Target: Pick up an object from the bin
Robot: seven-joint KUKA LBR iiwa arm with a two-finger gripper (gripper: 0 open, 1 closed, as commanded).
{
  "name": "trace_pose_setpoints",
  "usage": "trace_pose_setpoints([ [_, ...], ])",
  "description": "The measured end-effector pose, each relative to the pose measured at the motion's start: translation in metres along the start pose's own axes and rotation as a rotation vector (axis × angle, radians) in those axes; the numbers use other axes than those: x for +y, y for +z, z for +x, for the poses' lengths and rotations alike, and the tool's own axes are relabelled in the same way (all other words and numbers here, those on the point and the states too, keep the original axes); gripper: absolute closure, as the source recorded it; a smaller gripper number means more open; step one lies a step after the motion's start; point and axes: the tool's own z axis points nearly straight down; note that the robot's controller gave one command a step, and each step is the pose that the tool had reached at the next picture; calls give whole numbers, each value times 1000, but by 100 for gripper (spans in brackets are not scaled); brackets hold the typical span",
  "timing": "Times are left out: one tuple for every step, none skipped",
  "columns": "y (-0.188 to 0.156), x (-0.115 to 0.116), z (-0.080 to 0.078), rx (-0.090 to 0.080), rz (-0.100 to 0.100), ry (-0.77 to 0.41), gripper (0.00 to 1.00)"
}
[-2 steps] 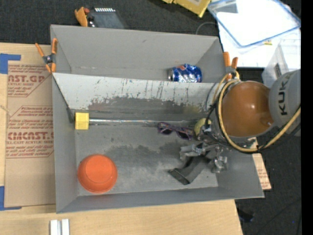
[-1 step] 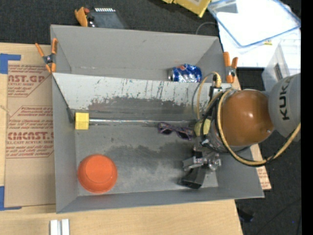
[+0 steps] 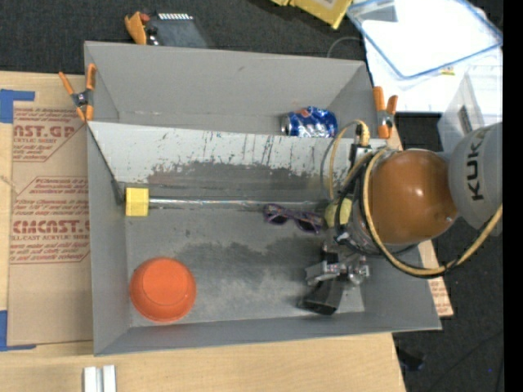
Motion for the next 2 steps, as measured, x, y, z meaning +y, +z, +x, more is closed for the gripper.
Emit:
trace_pose_setpoints([
  [-8, 1, 0, 0, -5, 1, 100],
  [-25, 3, -1, -1, -13, 1, 100],
])
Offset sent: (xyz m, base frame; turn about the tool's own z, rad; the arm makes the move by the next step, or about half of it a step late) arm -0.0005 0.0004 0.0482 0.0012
